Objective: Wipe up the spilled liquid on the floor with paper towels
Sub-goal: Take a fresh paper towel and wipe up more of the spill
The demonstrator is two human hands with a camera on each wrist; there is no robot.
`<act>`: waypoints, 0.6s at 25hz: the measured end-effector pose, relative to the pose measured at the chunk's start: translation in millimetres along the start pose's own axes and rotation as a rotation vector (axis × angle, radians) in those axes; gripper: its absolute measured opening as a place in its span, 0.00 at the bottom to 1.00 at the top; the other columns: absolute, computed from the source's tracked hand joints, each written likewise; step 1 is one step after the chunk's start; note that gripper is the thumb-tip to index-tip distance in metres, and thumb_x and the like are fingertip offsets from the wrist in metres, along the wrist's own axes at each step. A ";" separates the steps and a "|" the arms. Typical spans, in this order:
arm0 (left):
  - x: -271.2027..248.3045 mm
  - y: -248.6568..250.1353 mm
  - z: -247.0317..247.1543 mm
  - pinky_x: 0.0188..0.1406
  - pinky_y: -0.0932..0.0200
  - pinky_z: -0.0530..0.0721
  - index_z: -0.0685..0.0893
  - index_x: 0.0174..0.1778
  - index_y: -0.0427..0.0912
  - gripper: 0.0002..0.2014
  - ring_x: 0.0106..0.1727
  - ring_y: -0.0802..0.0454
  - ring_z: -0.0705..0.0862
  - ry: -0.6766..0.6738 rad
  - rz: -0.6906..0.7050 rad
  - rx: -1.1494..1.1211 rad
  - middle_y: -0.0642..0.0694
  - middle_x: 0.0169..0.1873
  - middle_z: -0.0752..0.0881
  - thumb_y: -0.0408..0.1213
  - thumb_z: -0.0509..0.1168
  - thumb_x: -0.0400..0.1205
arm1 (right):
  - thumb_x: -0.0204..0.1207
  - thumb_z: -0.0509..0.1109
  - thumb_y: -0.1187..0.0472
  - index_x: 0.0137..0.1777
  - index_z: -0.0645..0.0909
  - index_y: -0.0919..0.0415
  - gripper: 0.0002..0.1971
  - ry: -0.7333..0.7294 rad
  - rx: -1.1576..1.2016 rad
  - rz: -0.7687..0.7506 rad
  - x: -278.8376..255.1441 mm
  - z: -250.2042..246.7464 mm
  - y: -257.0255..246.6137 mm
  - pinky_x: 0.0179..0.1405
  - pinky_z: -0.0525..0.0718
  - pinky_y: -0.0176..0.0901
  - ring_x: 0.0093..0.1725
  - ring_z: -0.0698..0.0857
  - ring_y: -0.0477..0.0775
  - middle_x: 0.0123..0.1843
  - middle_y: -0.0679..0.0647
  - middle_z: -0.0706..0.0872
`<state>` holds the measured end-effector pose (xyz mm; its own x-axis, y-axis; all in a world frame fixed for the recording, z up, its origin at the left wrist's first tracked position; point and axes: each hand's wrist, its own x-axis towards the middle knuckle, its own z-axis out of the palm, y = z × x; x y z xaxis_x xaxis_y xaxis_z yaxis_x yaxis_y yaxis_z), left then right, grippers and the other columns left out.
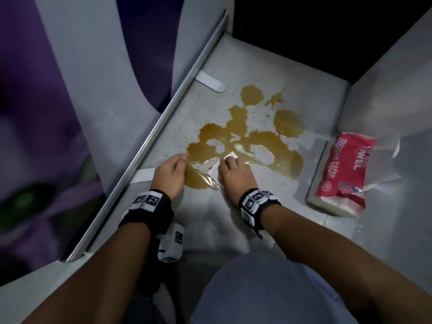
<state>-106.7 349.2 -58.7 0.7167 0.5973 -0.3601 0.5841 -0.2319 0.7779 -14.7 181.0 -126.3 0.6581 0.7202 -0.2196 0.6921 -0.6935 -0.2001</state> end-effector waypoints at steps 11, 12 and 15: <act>0.2 -2.2 -5.7 0.58 0.67 0.70 0.86 0.62 0.47 0.14 0.57 0.59 0.79 0.058 -0.048 -0.017 0.56 0.56 0.83 0.41 0.56 0.89 | 0.79 0.67 0.63 0.51 0.83 0.59 0.05 0.083 0.396 0.032 -9.2 -15.7 10.3 0.47 0.79 0.46 0.50 0.80 0.55 0.48 0.54 0.85; 2.0 -3.2 -6.2 0.58 0.67 0.70 0.85 0.65 0.47 0.14 0.57 0.58 0.78 0.067 -0.051 -0.020 0.55 0.56 0.82 0.42 0.56 0.89 | 0.80 0.66 0.63 0.51 0.81 0.57 0.04 0.108 0.551 0.091 -9.1 -21.3 10.1 0.46 0.78 0.43 0.48 0.80 0.51 0.47 0.53 0.84; 5.3 -8.3 -6.3 0.61 0.65 0.71 0.82 0.68 0.47 0.15 0.59 0.57 0.78 0.086 -0.062 -0.037 0.54 0.58 0.81 0.42 0.57 0.89 | 0.79 0.67 0.73 0.48 0.79 0.58 0.08 0.172 1.048 0.220 -6.3 -32.9 4.2 0.41 0.78 0.28 0.38 0.80 0.39 0.43 0.51 0.83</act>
<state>-110.1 359.1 -63.8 0.6434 0.6734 -0.3642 0.6108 -0.1647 0.7744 -6.1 174.3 -94.4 0.8263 0.5142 -0.2299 0.0100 -0.4214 -0.9068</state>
